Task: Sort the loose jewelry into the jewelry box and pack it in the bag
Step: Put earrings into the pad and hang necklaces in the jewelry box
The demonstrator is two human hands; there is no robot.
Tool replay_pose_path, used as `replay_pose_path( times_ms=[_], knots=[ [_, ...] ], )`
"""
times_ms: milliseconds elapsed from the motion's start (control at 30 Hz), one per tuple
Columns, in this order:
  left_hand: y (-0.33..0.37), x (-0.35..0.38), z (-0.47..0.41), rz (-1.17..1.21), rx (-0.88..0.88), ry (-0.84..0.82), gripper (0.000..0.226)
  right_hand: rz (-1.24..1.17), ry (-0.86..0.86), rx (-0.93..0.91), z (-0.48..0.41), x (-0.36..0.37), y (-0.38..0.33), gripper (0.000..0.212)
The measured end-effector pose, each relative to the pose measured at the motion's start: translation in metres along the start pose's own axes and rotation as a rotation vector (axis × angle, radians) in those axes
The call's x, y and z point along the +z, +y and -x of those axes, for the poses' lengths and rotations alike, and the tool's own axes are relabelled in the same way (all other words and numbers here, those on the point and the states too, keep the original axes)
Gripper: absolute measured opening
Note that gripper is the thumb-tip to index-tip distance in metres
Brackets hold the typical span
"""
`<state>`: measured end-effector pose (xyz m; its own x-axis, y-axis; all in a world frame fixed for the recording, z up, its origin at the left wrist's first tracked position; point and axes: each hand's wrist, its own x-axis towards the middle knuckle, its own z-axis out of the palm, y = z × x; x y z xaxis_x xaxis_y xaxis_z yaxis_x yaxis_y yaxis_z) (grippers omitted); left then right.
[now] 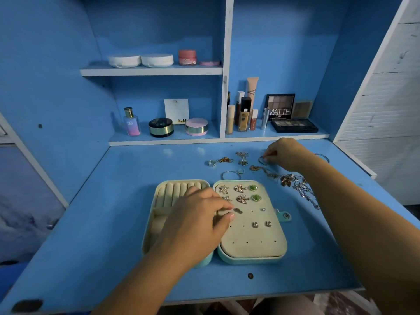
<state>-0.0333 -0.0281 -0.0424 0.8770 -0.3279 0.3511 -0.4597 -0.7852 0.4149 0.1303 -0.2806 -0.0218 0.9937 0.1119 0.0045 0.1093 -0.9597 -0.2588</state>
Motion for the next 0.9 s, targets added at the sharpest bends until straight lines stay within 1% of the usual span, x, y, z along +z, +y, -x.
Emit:
replay_pose_path(
  times_ms=[133,267,367,433,500,567,633,733,833,900],
  knots=[
    [-0.002,0.0,-0.001,0.025,-0.011,-0.001,0.014,0.068,-0.012,0.016,-0.004,0.0,-0.005,0.018],
    [0.0,0.0,-0.001,0.011,0.012,0.014,0.01,0.121,-0.004,0.042,-0.001,0.005,-0.011,0.021],
    [0.001,-0.001,-0.001,-0.015,0.038,0.048,0.008,-0.015,0.085,-0.003,0.018,0.001,-0.022,0.016],
    [0.003,-0.002,-0.002,-0.045,0.056,0.046,0.008,-0.118,0.078,-0.033,0.04,-0.002,-0.032,0.011],
    [0.004,-0.003,-0.004,-0.055,0.085,0.015,0.008,-0.095,0.017,-0.048,0.063,-0.003,-0.044,0.01],
    [0.007,-0.003,-0.005,-0.026,0.09,-0.024,0.009,-0.089,-0.005,-0.034,0.079,0.001,-0.053,0.01],
    [0.011,-0.001,-0.005,0.005,0.081,-0.051,0.009,-0.137,0.008,0.001,0.089,0.004,-0.059,0.012],
    [0.018,0.002,-0.004,0.04,0.069,-0.046,0.012,-0.165,0.04,0.039,0.093,0.007,-0.066,0.015],
    [0.023,0.003,-0.003,-0.001,0.048,-0.044,0.02,-0.127,0.045,0.067,0.092,0.01,-0.068,0.021],
    [0.026,0.001,-0.004,-0.051,0.057,-0.058,0.023,-0.146,0.065,0.077,0.089,0.012,-0.066,0.021]
  ],
)
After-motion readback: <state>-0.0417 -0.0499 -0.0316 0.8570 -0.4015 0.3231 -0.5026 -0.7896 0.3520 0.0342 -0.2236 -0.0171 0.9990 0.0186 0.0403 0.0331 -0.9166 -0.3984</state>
